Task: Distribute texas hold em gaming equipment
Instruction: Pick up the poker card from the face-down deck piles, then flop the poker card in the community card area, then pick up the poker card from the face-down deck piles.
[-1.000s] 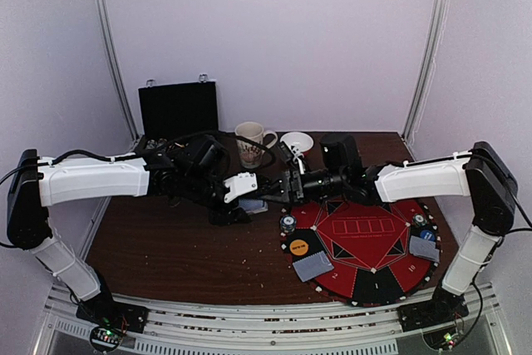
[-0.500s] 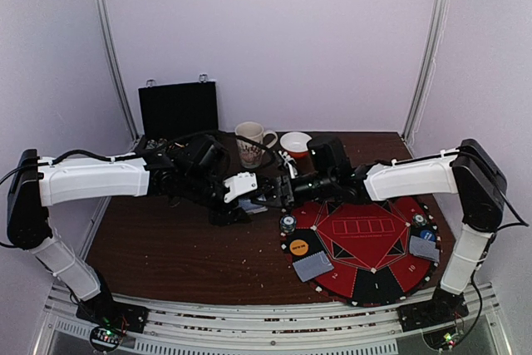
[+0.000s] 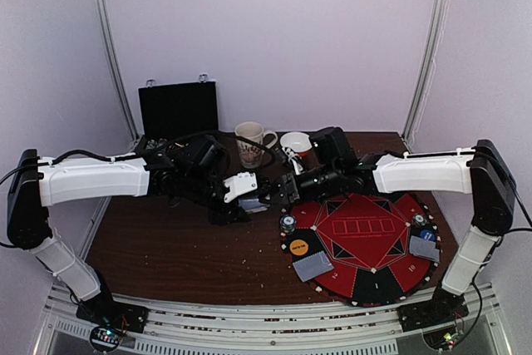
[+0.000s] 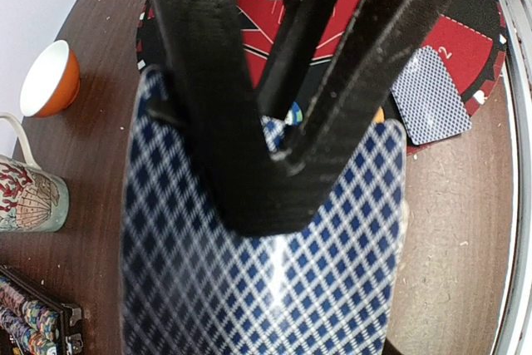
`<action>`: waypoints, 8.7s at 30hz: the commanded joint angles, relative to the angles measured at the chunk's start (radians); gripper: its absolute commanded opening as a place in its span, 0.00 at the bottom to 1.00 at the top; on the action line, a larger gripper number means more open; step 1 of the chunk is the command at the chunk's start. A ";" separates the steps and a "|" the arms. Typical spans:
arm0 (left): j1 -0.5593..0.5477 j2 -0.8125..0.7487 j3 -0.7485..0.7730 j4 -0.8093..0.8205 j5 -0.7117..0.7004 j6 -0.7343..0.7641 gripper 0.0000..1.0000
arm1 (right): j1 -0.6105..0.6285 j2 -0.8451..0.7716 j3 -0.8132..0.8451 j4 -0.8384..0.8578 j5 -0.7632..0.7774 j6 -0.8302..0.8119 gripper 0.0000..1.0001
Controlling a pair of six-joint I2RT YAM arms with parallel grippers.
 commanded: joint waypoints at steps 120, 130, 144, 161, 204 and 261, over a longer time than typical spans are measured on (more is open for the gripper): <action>0.009 -0.013 0.013 0.030 -0.026 -0.002 0.46 | 0.081 0.184 0.039 -0.783 0.823 -0.687 0.00; 0.009 -0.009 0.013 0.030 -0.025 -0.001 0.46 | 0.082 0.182 0.043 -0.791 0.843 -0.723 0.00; 0.009 -0.007 0.013 0.031 -0.024 -0.001 0.46 | 0.089 0.156 0.028 -0.803 0.844 -0.753 0.17; 0.009 -0.011 0.015 0.027 -0.022 0.000 0.46 | 0.018 -0.129 0.044 -0.660 0.666 -0.601 0.73; 0.014 -0.022 0.023 0.027 0.017 -0.005 0.46 | 0.005 0.037 -0.059 0.302 -0.041 0.118 0.93; 0.023 -0.024 0.023 0.035 0.014 -0.011 0.46 | -0.151 -0.284 -0.017 -0.261 0.166 -0.169 0.00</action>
